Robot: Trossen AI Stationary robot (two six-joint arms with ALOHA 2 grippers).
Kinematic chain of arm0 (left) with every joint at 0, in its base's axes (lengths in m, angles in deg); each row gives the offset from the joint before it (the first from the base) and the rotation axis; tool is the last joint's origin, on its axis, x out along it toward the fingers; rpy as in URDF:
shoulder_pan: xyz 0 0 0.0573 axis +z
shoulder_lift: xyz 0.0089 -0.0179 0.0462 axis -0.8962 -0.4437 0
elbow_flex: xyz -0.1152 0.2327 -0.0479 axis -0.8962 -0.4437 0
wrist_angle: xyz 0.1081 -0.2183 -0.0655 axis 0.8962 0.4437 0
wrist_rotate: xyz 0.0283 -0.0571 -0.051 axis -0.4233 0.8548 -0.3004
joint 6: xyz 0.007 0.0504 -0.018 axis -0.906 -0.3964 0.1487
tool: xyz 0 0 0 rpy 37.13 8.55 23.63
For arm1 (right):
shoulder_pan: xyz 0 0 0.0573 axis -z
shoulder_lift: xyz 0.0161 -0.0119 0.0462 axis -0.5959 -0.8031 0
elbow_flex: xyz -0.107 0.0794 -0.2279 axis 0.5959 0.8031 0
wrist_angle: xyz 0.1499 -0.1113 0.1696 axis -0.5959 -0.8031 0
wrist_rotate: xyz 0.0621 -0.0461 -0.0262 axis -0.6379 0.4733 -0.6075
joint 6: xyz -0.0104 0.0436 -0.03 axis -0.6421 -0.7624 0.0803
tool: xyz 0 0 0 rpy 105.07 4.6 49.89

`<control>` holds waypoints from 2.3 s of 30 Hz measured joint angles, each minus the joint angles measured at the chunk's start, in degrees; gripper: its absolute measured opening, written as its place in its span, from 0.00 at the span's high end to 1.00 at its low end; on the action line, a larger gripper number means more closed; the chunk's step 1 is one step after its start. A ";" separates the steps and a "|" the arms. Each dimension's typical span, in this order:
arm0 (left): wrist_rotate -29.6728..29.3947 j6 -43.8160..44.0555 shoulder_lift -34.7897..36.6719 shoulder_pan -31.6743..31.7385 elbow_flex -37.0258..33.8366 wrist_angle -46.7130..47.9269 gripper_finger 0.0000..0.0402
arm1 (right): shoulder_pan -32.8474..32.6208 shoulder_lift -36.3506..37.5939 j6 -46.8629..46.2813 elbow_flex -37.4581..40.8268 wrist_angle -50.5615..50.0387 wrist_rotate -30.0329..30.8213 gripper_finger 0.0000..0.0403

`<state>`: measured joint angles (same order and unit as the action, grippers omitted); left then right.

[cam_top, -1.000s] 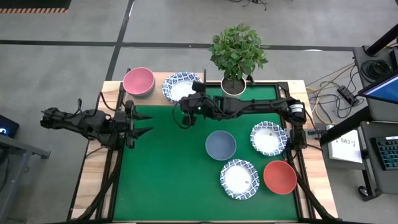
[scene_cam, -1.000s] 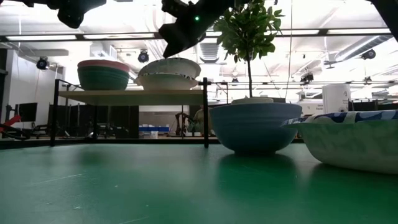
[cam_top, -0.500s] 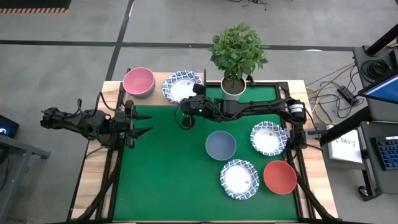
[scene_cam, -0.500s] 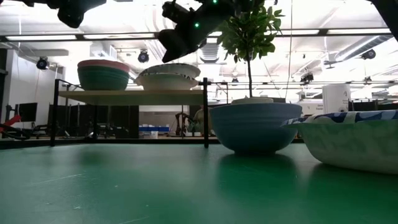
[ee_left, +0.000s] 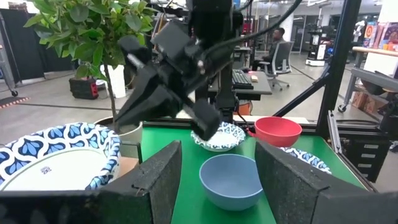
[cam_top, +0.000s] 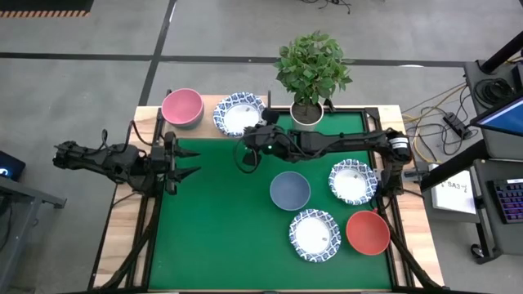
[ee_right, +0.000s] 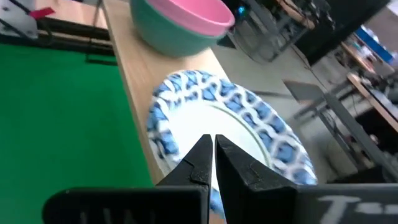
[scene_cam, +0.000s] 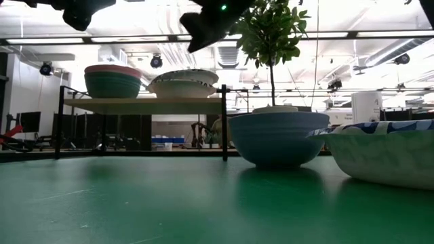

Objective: Place and stack bowls onto a shelf
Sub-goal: Stack the white patterned bowl on top of the white patterned bowl on the shelf, then stack the blue bowl on top of the pink bowl on the shelf

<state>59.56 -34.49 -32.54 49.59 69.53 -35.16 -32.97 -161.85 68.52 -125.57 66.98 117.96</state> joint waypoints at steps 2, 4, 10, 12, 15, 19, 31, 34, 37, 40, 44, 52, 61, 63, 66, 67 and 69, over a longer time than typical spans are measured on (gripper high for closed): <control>0.00 -0.22 -0.02 0.01 0.00 0.01 0.53 | 0.00 0.97 -1.61 0.23 -1.71 0.81 0.98; 0.00 -0.54 -0.09 0.02 0.00 0.03 0.53 | 0.22 1.10 -2.46 1.48 -1.34 0.93 0.98; 0.00 -0.58 -0.14 0.02 0.00 0.05 0.53 | 2.33 0.08 -4.34 5.29 0.83 0.82 0.98; 0.00 -0.58 -0.15 0.02 0.00 0.02 0.53 | 2.75 -0.10 -4.17 6.33 2.99 0.69 0.98; 0.00 -0.58 -0.29 0.02 0.00 -0.02 0.53 | 2.98 -0.39 -3.83 7.10 4.49 0.43 0.98; 0.00 -0.58 -0.37 0.02 0.00 -0.12 0.53 | 2.92 -0.38 -3.28 7.01 4.64 0.41 0.98; 0.00 -0.12 -2.62 0.02 0.00 -0.40 0.53 | -5.60 6.01 -5.65 7.58 -6.69 0.70 0.98; 0.02 0.25 -5.65 0.02 0.00 -3.30 0.53 | -9.53 8.84 -7.51 9.73 -9.93 0.69 0.98; 0.13 0.17 -9.76 0.02 0.00 -8.26 0.53 | -13.64 12.29 -10.02 14.02 -11.18 -0.87 0.98; 3.12 0.05 -14.12 0.02 0.01 -13.50 0.53 | -17.04 16.69 -13.02 19.65 -10.81 -4.77 0.98; 8.31 0.66 -19.95 -0.02 1.47 -18.15 0.53 | -20.88 23.41 -18.04 27.91 -8.65 -5.71 0.98; 9.03 1.66 -33.68 -0.58 8.48 -20.04 0.53 | -24.89 36.19 -20.35 45.01 4.16 -5.48 0.98; 9.05 -2.63 -51.57 -1.36 22.69 -7.91 0.53 | -25.10 44.49 -15.76 56.44 15.65 -5.51 0.98; 9.07 -4.61 -56.26 -1.53 26.30 -5.42 0.53 | -25.10 45.81 -14.89 57.58 16.09 -5.69 0.98; 9.09 -7.89 -62.76 -1.70 30.48 -1.79 0.53 | -25.12 47.28 -14.84 58.17 16.21 -5.76 0.98; 9.11 -8.76 -64.85 -1.70 31.84 -1.68 0.53 | -25.12 47.71 -14.82 58.32 15.98 -5.89 0.98; 9.12 -10.00 -68.50 -1.70 33.87 0.13 0.53 | -25.10 48.02 -14.86 58.29 16.40 -7.06 0.98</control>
<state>68.68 -44.49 -101.04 47.89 103.39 -35.03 -58.07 -113.83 53.66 -67.27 83.38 110.90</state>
